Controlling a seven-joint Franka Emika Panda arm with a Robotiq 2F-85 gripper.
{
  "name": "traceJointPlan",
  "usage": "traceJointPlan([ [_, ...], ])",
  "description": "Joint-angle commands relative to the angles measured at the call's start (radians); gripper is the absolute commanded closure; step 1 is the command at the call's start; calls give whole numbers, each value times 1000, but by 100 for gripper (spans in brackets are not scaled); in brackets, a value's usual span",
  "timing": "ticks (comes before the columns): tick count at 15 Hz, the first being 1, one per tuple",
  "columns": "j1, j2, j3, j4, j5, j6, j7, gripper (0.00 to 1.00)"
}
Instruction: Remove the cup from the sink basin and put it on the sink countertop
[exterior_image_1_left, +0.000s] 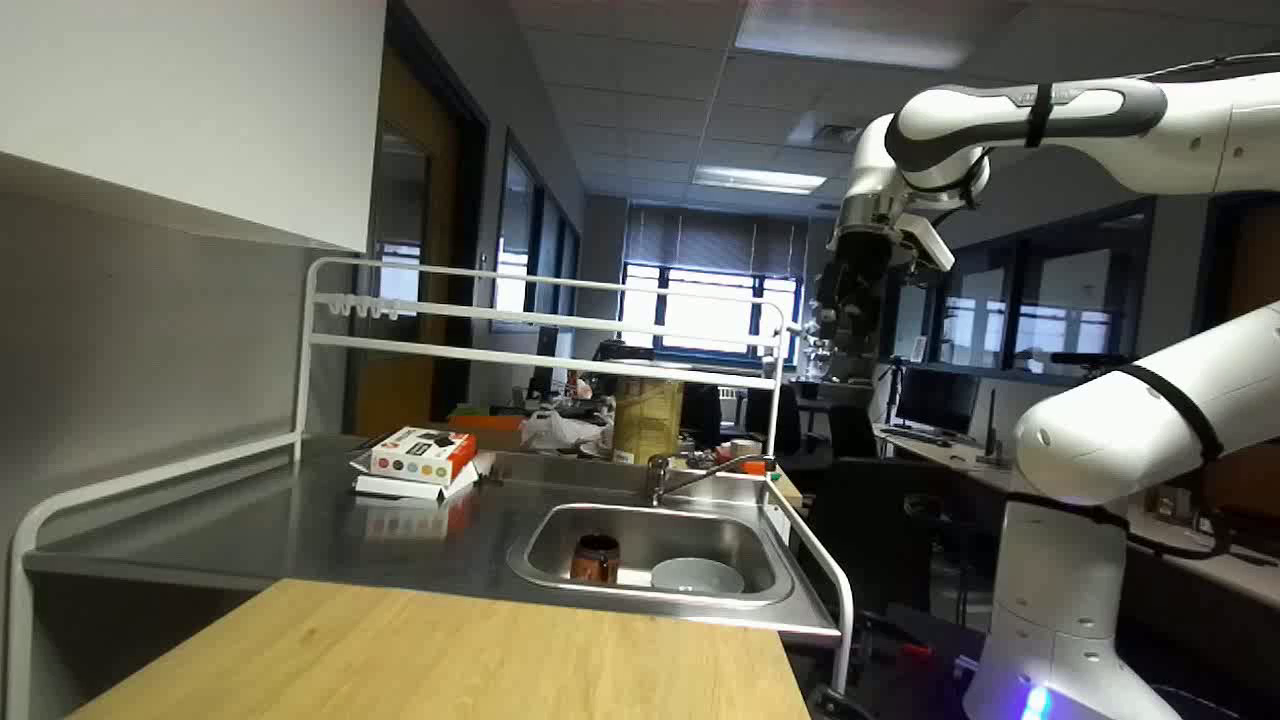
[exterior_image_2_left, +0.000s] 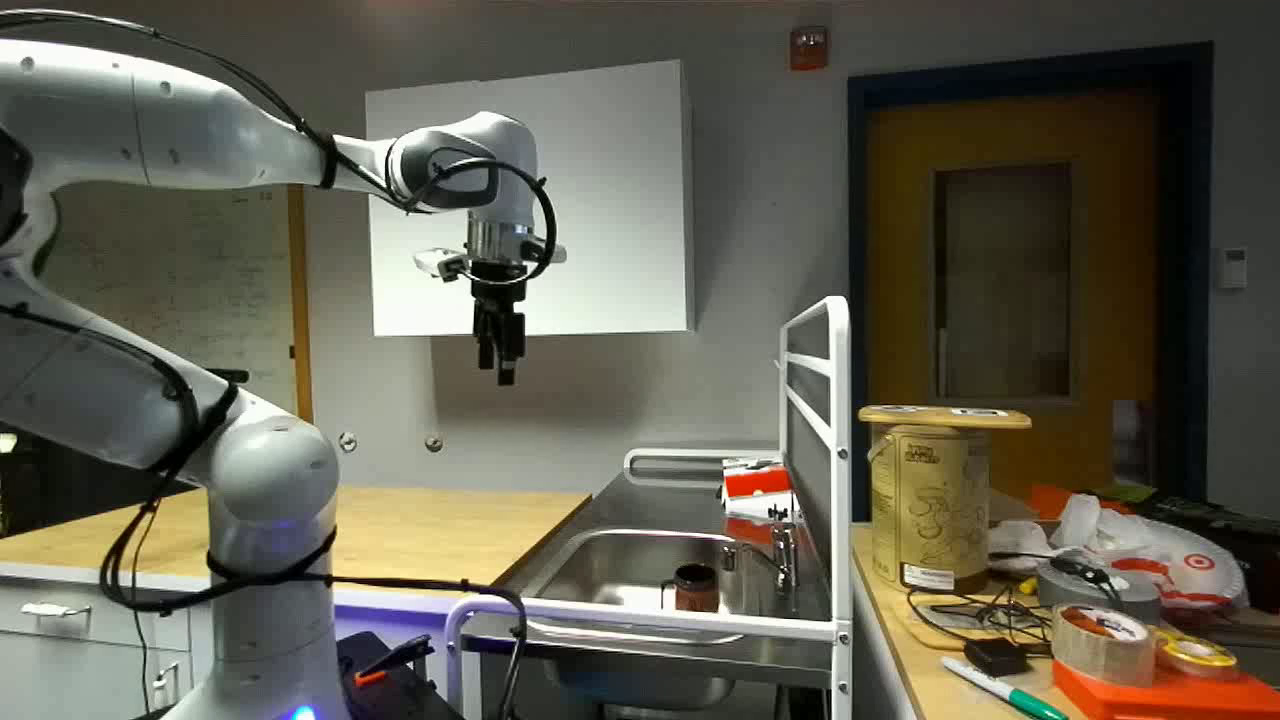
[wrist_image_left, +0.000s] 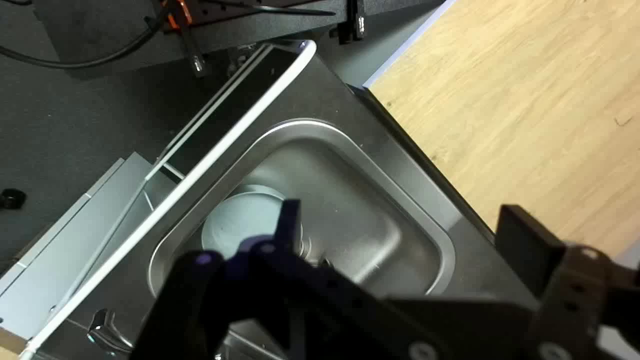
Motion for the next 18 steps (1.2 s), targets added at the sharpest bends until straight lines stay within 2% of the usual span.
traceJointPlan([
  [1,-19,4,11,4,10,-3,-12,0],
  [13,-16,8,12,0,15,-4,-11,0],
  [18,3,266,-10,101,74,9,-3,0],
])
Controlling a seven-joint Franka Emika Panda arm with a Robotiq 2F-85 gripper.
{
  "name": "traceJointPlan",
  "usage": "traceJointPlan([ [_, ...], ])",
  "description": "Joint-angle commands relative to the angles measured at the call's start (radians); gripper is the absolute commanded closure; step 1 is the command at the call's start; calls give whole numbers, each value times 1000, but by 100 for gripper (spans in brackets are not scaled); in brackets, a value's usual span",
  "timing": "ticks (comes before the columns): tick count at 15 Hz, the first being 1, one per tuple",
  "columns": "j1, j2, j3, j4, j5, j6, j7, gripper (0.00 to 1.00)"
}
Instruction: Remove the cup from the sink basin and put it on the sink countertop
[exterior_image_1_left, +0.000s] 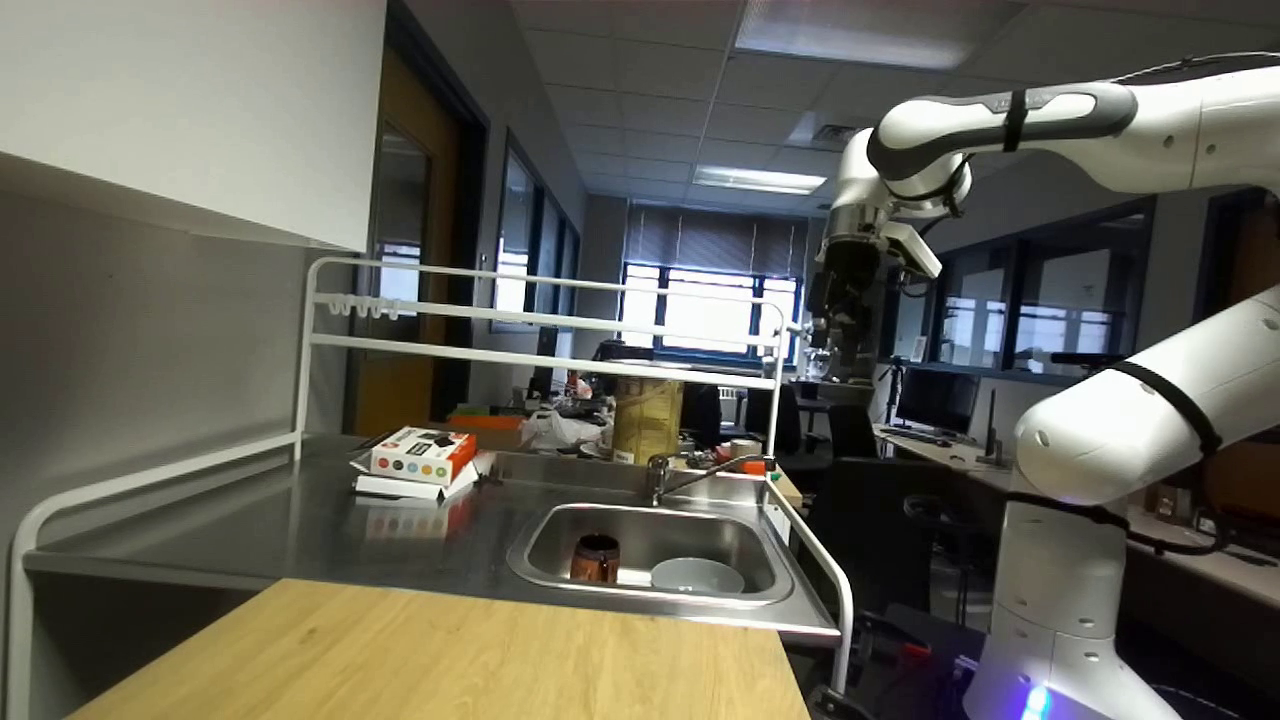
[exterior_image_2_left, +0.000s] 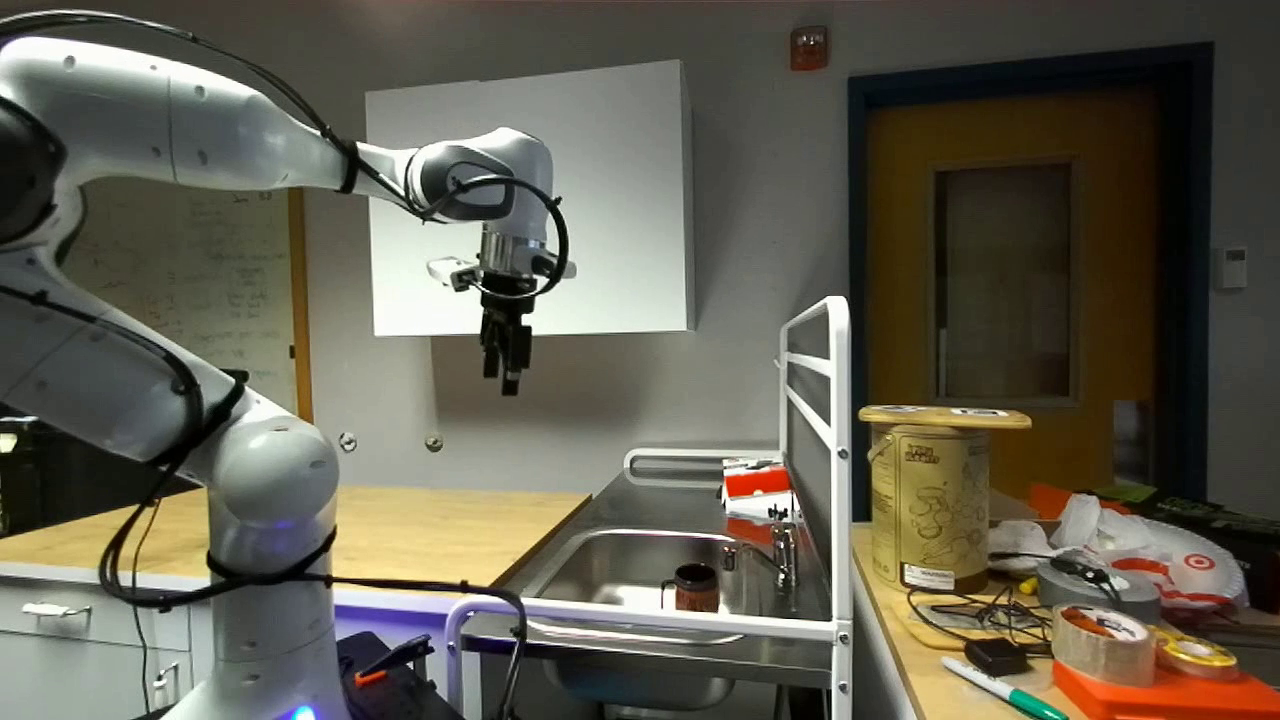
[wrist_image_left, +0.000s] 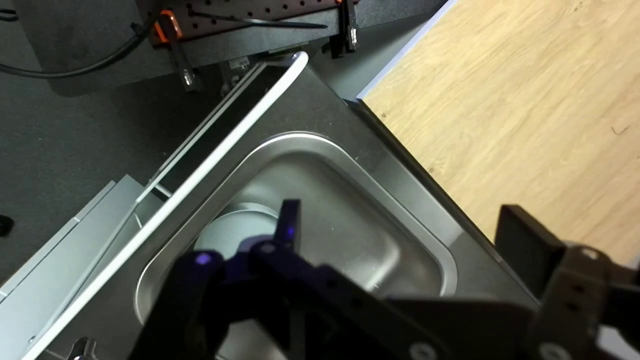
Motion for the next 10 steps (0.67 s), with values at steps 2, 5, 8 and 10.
traceJointPlan([
  [2,46,294,-37,139,56,7,43,0],
  [5,71,476,-70,255,97,-41,91,0],
  [8,82,665,-97,387,155,-79,160,0],
  [10,73,792,-102,486,208,-79,228,0],
])
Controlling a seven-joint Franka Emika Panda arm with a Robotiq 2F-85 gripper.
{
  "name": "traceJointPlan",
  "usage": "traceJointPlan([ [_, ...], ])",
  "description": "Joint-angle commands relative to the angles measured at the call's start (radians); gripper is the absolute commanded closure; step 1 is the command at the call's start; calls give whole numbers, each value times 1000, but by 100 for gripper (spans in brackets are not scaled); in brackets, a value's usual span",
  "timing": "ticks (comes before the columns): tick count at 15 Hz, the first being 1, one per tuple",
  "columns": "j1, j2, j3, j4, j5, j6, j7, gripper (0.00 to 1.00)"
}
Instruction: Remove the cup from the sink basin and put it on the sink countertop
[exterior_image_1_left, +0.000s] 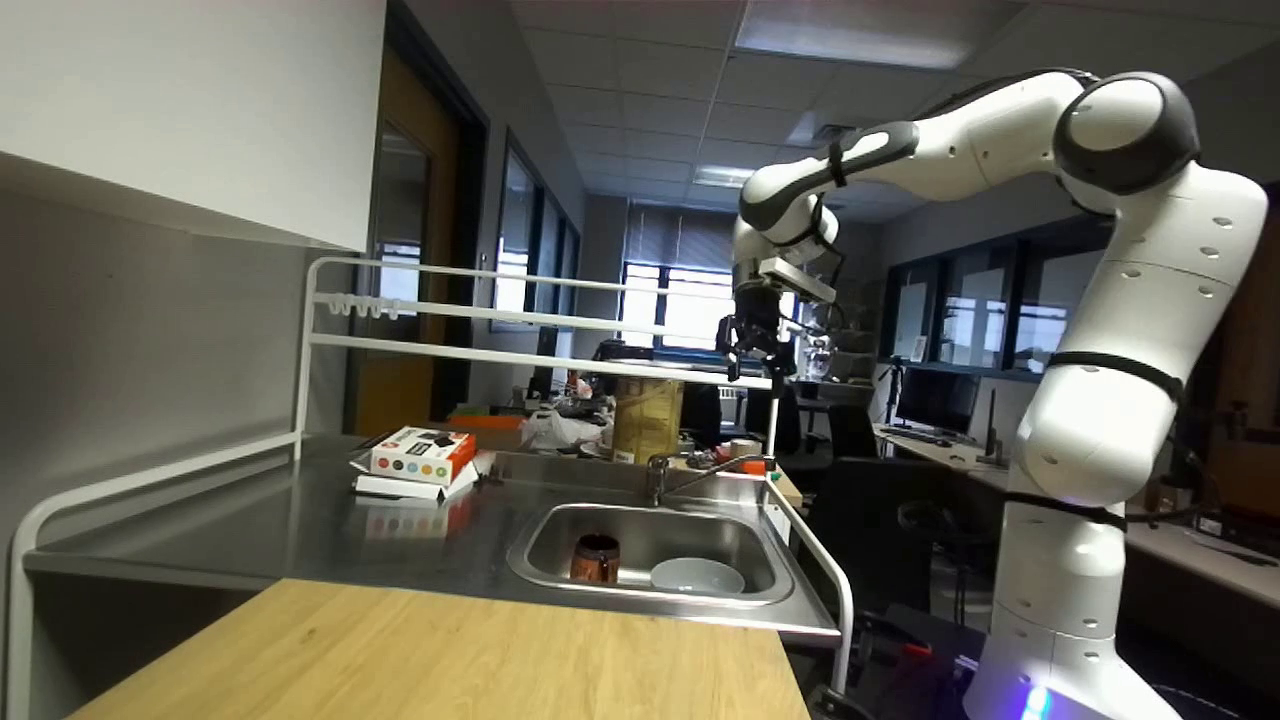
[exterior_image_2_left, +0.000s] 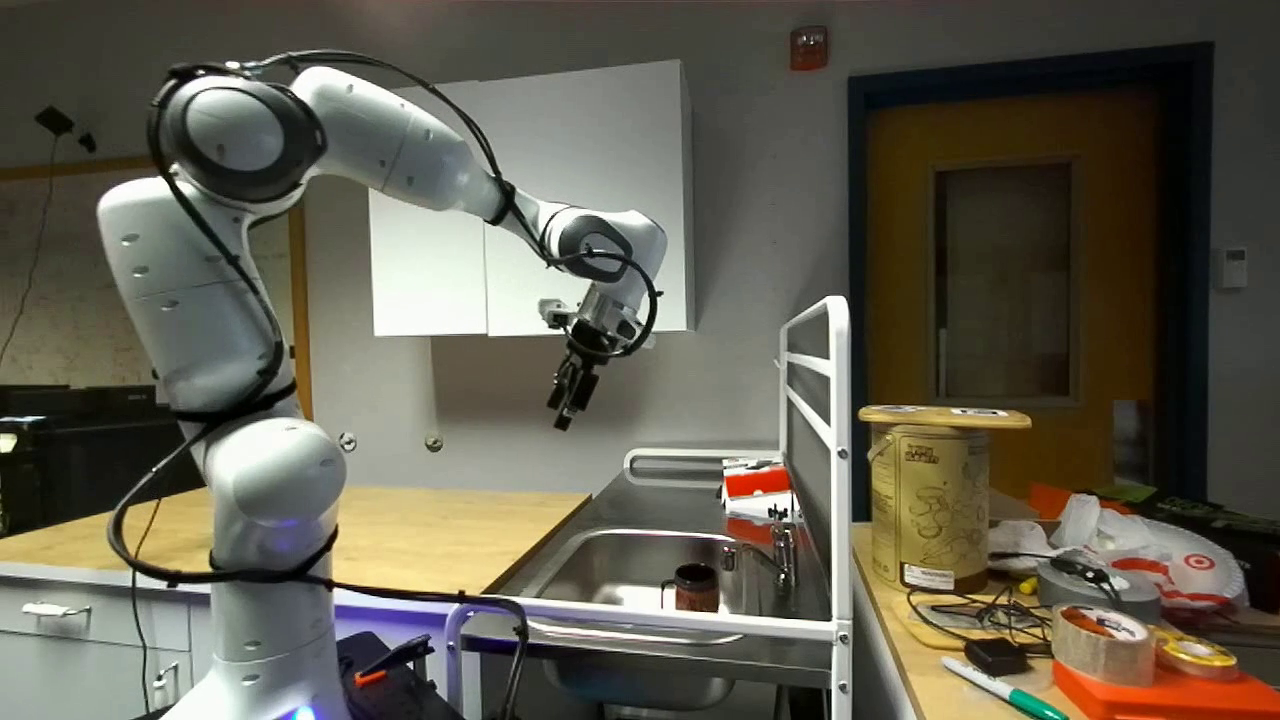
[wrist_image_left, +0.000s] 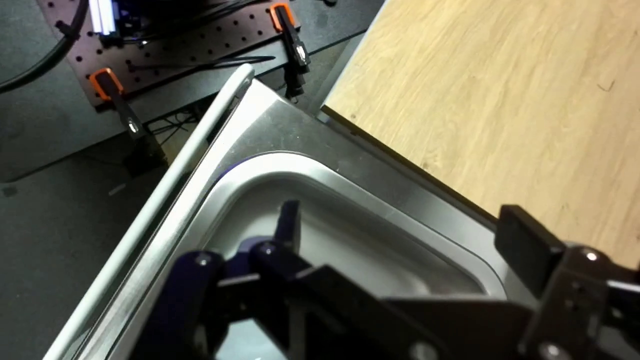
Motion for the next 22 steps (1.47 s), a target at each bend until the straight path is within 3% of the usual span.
traceJointPlan([
  [1,1,262,-19,239,90,-48,136,0],
  [2,-48,326,22,295,120,-42,174,0],
  [8,-95,674,27,619,217,27,444,0],
  [15,-120,1056,16,970,116,206,759,0],
  [19,-111,1205,5,1155,13,149,987,0],
  [22,-119,1259,35,1260,-13,58,1083,0],
])
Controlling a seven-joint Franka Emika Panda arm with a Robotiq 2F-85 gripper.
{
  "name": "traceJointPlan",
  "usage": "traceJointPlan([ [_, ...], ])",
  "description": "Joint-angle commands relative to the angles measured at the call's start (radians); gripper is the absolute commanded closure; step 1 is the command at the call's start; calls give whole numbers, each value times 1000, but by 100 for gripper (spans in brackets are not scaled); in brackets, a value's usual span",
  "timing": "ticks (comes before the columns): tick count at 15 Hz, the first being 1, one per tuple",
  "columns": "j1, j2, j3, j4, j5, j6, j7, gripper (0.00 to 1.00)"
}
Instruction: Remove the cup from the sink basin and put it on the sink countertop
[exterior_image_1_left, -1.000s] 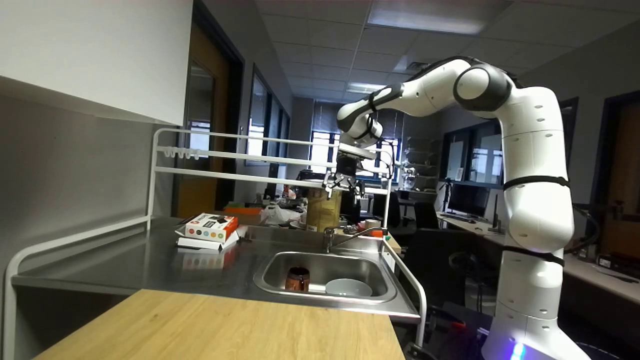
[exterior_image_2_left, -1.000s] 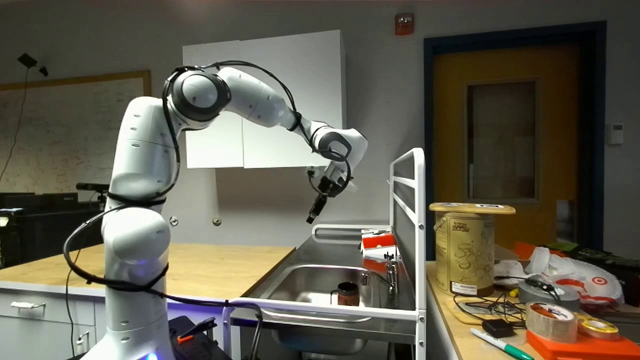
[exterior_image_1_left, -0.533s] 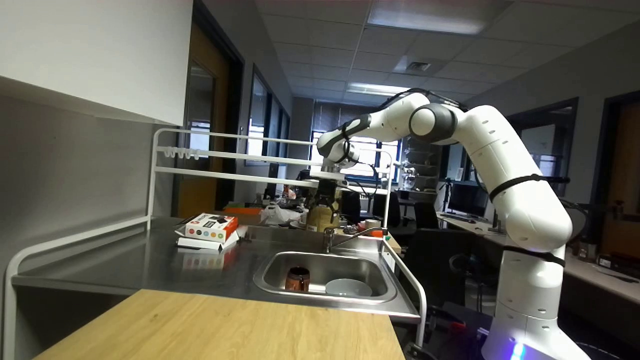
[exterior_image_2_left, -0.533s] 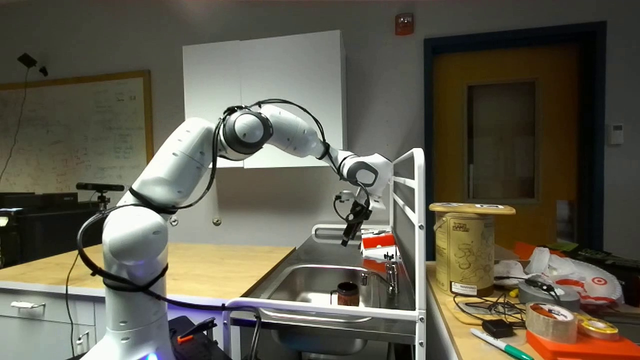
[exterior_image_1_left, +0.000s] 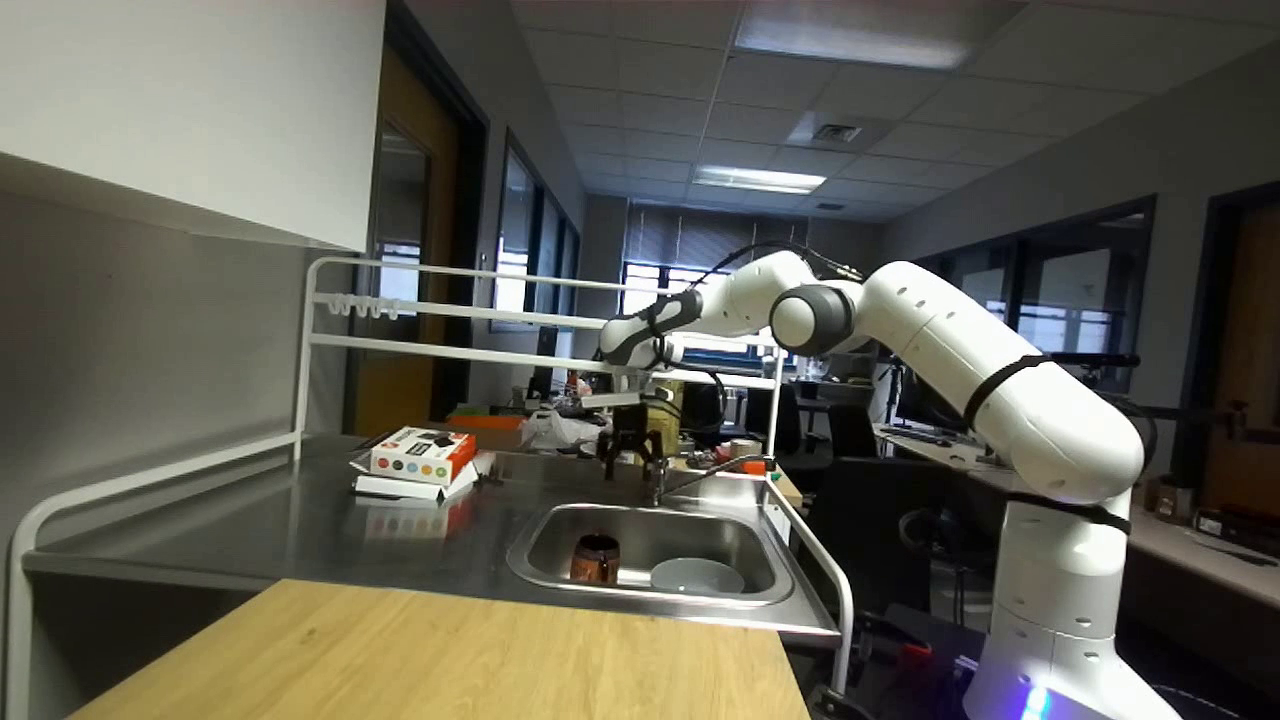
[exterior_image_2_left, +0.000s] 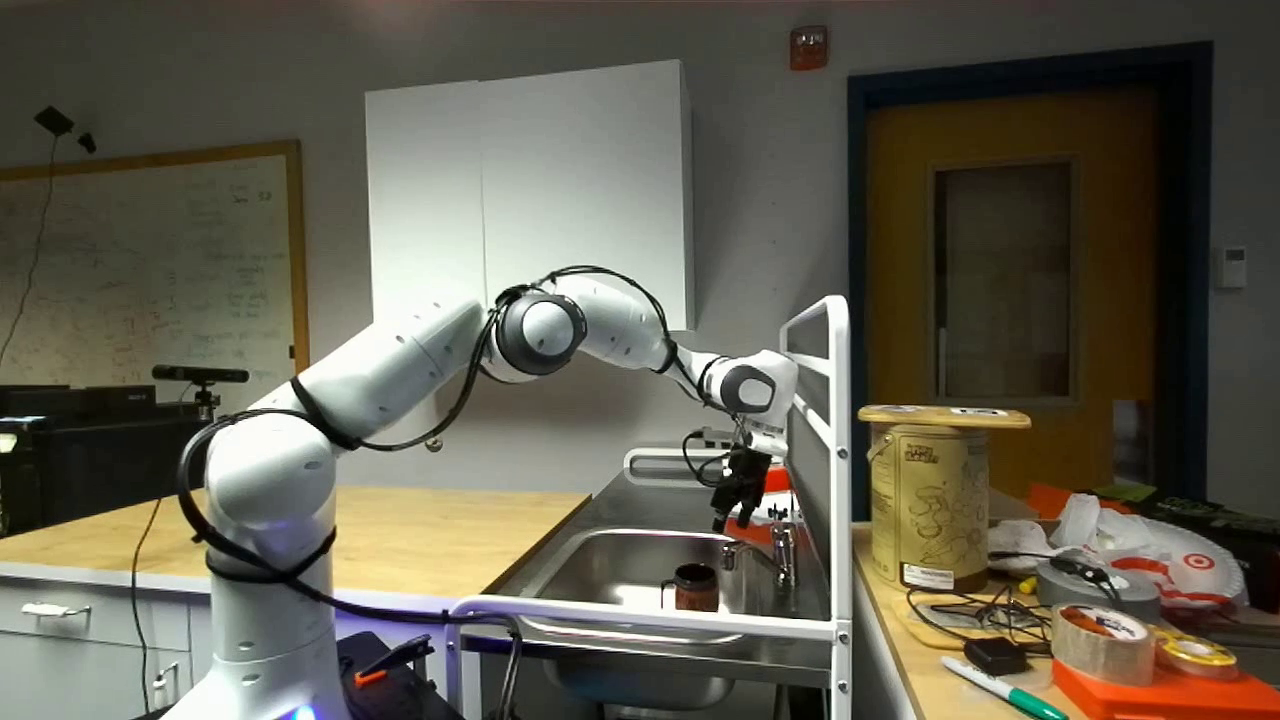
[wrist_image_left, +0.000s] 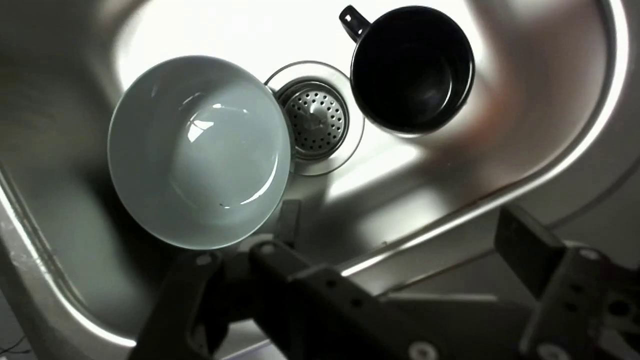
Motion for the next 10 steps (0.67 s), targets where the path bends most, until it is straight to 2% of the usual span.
traceJointPlan([
  [1,-7,84,29,191,-46,-135,121,0],
  [5,-2,116,59,251,-71,-204,123,0],
  [7,12,113,36,232,-69,-231,91,0],
  [8,11,90,39,186,-51,-187,98,0],
  [10,13,95,39,181,-52,-185,97,0],
])
